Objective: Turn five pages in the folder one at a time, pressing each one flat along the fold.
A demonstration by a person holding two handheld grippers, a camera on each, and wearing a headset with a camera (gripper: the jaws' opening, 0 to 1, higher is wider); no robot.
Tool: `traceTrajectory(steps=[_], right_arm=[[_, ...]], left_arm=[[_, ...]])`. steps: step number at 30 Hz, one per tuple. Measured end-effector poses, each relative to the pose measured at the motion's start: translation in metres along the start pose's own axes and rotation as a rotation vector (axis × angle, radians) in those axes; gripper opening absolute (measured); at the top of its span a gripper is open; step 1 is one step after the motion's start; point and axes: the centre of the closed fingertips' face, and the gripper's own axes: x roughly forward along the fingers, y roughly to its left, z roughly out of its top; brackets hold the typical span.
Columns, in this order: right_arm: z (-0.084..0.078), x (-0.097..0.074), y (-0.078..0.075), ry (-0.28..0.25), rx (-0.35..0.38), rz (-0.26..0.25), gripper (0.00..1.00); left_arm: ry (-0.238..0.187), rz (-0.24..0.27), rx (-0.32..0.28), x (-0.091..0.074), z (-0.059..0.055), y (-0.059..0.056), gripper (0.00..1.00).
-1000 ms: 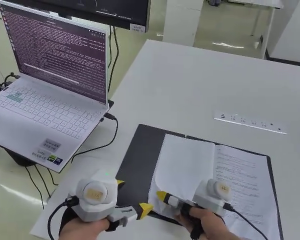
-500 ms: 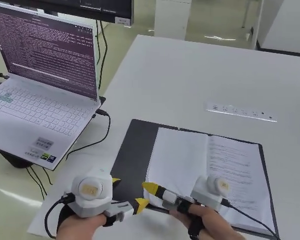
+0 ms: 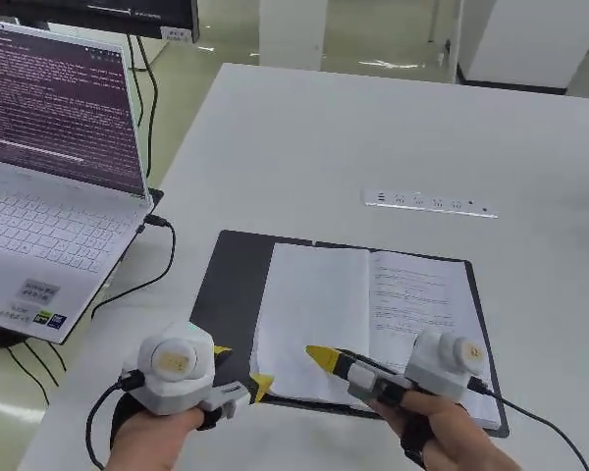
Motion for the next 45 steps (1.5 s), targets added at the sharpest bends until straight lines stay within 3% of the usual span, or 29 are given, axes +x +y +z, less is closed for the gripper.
traceTrajectory(steps=[4, 9, 17, 20, 21, 22, 24, 26, 28, 40, 45], right_arm=[[0.017, -0.015, -0.014, -0.052, -0.002, -0.036, 0.36], [0.022, -0.024, -0.026, -0.070, 0.001, -0.074, 0.32], [0.010, -0.025, -0.033, -0.057, 0.021, -0.086, 0.29], [0.006, -0.024, -0.033, -0.048, 0.028, -0.091, 0.28], [0.005, -0.024, -0.034, -0.046, 0.029, -0.093, 0.28], [0.005, -0.024, -0.034, -0.042, 0.027, -0.095, 0.28], [0.004, -0.024, -0.036, -0.035, 0.021, -0.098, 0.28], [0.004, -0.024, -0.039, -0.033, 0.016, -0.108, 0.27], [0.005, -0.024, -0.041, -0.035, 0.013, -0.116, 0.26], [0.014, -0.007, -0.058, -0.048, -0.034, -0.170, 0.12], [0.027, 0.002, -0.076, -0.078, -0.035, -0.217, 0.01]], left_arm=[[0.014, -0.018, 0.014, 0.012, 0.001, -0.002, 0.36], [0.037, -0.024, 0.015, 0.026, -0.004, 0.002, 0.21], [0.094, -0.021, -0.026, 0.045, -0.031, 0.006, 0.03], [0.126, -0.003, -0.048, 0.051, -0.047, 0.009, 0.00], [0.085, 0.012, -0.064, 0.049, -0.041, 0.011, 0.00], [0.094, 0.007, -0.094, 0.047, -0.043, 0.009, 0.00], [0.095, 0.006, -0.073, 0.047, -0.043, 0.009, 0.00], [0.100, 0.022, 0.015, 0.047, -0.042, 0.008, 0.00], [0.094, 0.031, 0.046, 0.047, -0.042, 0.006, 0.00], [0.093, 0.035, 0.003, 0.048, -0.043, 0.009, 0.00], [0.099, 0.039, 0.002, 0.048, -0.042, 0.010, 0.00]])
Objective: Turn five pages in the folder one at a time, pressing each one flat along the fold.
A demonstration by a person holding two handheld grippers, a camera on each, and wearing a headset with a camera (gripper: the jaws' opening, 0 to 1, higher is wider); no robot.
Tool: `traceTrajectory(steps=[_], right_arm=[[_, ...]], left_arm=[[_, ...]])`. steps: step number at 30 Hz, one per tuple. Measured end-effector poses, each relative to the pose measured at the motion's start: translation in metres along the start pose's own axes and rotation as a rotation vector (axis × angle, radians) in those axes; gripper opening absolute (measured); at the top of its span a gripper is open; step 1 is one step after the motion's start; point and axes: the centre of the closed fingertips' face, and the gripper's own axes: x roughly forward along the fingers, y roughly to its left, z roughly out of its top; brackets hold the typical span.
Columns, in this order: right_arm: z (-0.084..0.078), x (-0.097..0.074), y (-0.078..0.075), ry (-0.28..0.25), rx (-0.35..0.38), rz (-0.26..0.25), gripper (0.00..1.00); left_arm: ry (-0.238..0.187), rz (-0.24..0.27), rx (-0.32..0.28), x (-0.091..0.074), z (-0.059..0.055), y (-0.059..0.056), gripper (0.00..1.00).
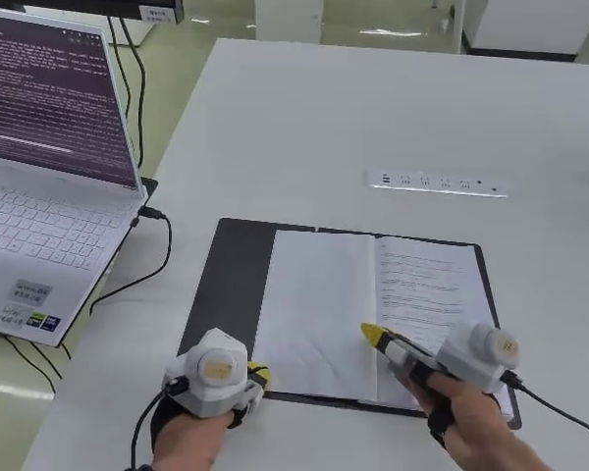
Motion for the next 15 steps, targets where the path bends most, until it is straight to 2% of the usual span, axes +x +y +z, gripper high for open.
traceTrajectory(steps=[5, 7, 11, 12, 13, 15], right_arm=[[0.019, 0.012, -0.013, -0.038, 0.017, -0.029, 0.00], [0.024, 0.019, -0.016, -0.037, 0.019, -0.031, 0.00], [0.020, 0.029, -0.029, 0.001, 0.012, -0.059, 0.00], [0.022, 0.030, -0.029, -0.004, 0.006, -0.035, 0.00], [0.023, 0.031, -0.031, -0.009, 0.030, -0.040, 0.00], [0.024, 0.030, -0.031, -0.009, 0.031, -0.031, 0.00]], left_arm=[[-0.003, 0.006, 0.000, 0.002, -0.001, 0.001, 0.00], [-0.001, 0.008, 0.004, 0.001, -0.001, 0.001, 0.00], [0.004, 0.003, 0.003, 0.001, 0.000, 0.001, 0.00], [0.005, 0.003, 0.002, 0.001, 0.000, 0.001, 0.00], [0.005, 0.004, 0.003, 0.001, 0.000, 0.001, 0.00], [0.001, 0.008, 0.001, 0.001, 0.000, 0.001, 0.00]])
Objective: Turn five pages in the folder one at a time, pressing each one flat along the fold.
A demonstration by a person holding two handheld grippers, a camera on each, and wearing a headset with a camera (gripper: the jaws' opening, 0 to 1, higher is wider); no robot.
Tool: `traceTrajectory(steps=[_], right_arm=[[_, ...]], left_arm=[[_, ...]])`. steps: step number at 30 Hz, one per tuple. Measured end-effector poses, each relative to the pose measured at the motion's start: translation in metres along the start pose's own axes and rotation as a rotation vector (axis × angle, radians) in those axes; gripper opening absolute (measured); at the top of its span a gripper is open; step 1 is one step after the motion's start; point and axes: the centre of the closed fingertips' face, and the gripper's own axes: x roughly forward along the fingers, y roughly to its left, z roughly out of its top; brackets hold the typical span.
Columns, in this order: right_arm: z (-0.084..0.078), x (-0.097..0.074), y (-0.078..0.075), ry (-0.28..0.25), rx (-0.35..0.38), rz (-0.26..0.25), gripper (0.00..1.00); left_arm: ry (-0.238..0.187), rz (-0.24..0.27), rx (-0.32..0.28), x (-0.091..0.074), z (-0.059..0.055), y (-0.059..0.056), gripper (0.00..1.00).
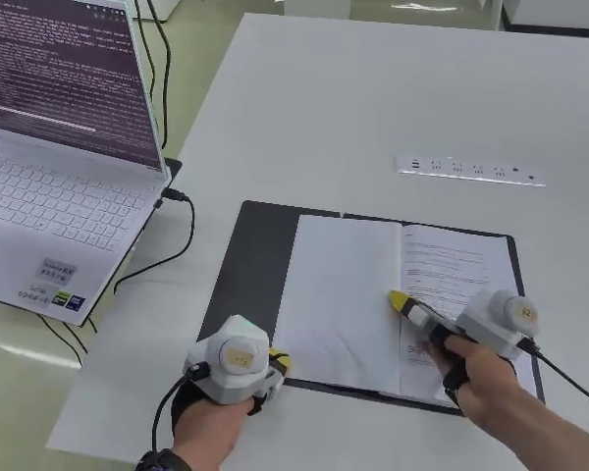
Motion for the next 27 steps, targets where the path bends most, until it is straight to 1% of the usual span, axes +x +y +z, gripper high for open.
traceTrajectory(steps=[2, 4, 5, 7, 11, 12, 14, 17, 22, 25, 27], right_arm=[[0.001, 0.001, 0.002, -0.014, 0.001, 0.001, 0.00], [0.008, 0.004, -0.002, -0.049, 0.005, -0.017, 0.00], [0.011, 0.006, -0.004, -0.060, 0.024, -0.025, 0.00], [0.013, 0.010, -0.005, -0.066, 0.038, -0.021, 0.00], [0.023, 0.020, -0.007, -0.070, 0.041, -0.026, 0.00], [0.029, 0.023, -0.010, -0.084, 0.051, -0.041, 0.00], [0.035, 0.028, -0.010, -0.092, 0.050, -0.057, 0.00], [0.040, 0.033, -0.005, -0.097, 0.038, -0.075, 0.00], [0.047, 0.037, -0.003, -0.122, 0.055, -0.092, 0.00], [0.051, 0.045, -0.014, -0.133, 0.052, -0.101, 0.00], [0.054, 0.049, -0.019, -0.145, 0.062, -0.107, 0.00]], left_arm=[[-0.002, 0.005, 0.002, 0.000, 0.000, 0.000, 0.00], [-0.003, 0.004, 0.001, 0.000, 0.001, 0.000, 0.00], [-0.003, 0.004, 0.001, -0.001, 0.001, -0.001, 0.00], [-0.003, 0.002, 0.005, 0.000, 0.001, 0.000, 0.00], [0.001, 0.004, 0.016, 0.001, 0.000, 0.000, 0.00], [0.002, 0.005, 0.016, 0.001, 0.000, 0.000, 0.00], [0.002, 0.008, 0.014, 0.002, 0.000, 0.000, 0.00], [0.001, 0.009, 0.012, 0.002, 0.000, 0.000, 0.00], [-0.004, 0.005, 0.002, 0.003, 0.000, 0.002, 0.00], [-0.010, 0.001, -0.009, 0.003, 0.000, 0.002, 0.00], [-0.011, -0.001, -0.001, 0.004, 0.000, 0.002, 0.00]])
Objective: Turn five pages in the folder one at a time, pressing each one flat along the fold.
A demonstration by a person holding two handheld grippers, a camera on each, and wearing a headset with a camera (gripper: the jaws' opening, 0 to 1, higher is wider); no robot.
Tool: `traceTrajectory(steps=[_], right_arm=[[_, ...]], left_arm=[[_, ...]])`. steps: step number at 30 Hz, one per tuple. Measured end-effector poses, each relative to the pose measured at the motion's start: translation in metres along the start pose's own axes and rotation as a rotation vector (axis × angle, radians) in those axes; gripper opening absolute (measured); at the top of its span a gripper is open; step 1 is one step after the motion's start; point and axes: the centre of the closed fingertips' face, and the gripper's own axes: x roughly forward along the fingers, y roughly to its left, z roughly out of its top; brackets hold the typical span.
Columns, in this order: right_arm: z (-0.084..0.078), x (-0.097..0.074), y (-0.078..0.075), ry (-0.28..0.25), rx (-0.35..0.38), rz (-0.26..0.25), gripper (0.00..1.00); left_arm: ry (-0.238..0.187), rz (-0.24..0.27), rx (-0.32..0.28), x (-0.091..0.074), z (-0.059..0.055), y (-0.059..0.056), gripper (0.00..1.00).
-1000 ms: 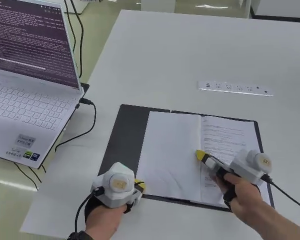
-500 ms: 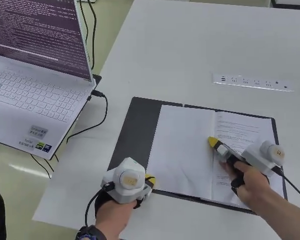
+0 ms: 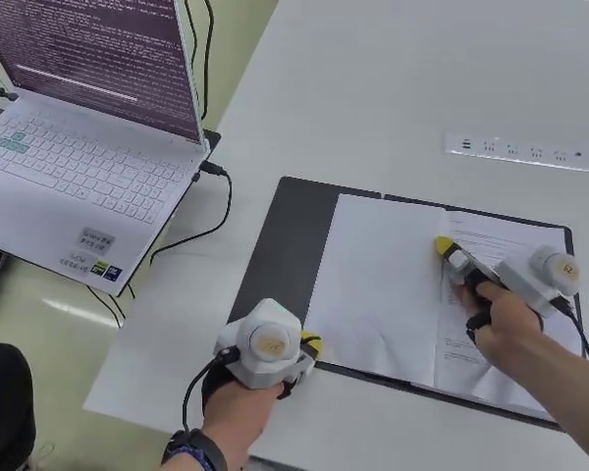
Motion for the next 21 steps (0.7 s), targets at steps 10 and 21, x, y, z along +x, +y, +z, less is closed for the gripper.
traceTrajectory(steps=[10, 21], right_arm=[[0.013, 0.002, 0.010, -0.041, 0.028, -0.032, 0.00], [0.035, 0.016, 0.005, -0.095, 0.100, -0.069, 0.00]], left_arm=[[-0.013, -0.004, -0.003, 0.002, -0.001, 0.002, 0.00], [0.002, -0.013, 0.004, 0.002, -0.001, 0.001, 0.00]])
